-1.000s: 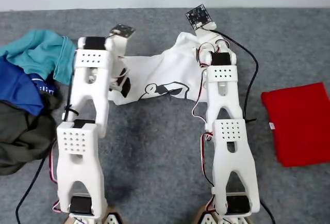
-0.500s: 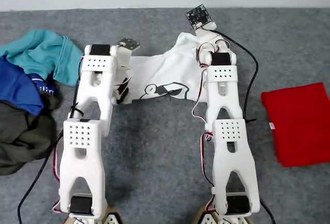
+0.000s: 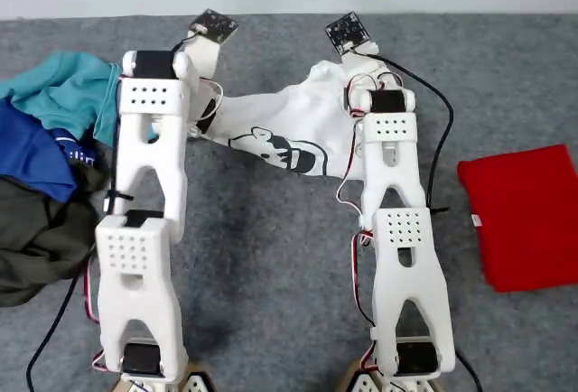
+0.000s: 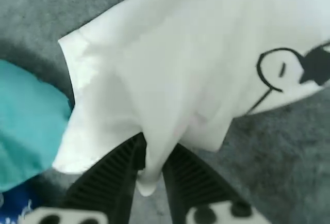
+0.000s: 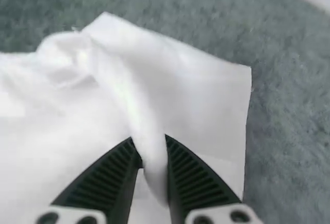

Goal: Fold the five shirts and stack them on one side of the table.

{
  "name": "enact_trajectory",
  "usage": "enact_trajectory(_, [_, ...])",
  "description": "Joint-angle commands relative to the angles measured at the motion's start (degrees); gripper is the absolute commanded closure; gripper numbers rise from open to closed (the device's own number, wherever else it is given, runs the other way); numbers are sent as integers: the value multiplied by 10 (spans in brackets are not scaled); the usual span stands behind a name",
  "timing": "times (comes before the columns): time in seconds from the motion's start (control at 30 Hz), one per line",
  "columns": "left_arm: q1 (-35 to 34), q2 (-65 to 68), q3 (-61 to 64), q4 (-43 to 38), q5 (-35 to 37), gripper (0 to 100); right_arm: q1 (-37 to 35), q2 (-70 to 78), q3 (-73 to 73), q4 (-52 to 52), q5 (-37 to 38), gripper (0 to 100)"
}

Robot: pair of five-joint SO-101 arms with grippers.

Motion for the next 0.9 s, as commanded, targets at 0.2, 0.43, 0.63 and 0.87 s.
enact_trajectory(0.2, [-4, -229, 283, 11, -60, 987, 4, -202, -25, 197, -11, 989])
enact_trajectory(0.43, [-5, -287, 396, 11, -132, 987, 6, -297, -24, 334, -10, 989])
enact_trajectory(0.63, [-11, -287, 428, 11, -171, 987, 26, -378, 68, 332, -7, 989])
enact_trajectory(0.87, [-52, -291, 429, 11, -177, 987, -5, -574, 382, 331, 8, 989])
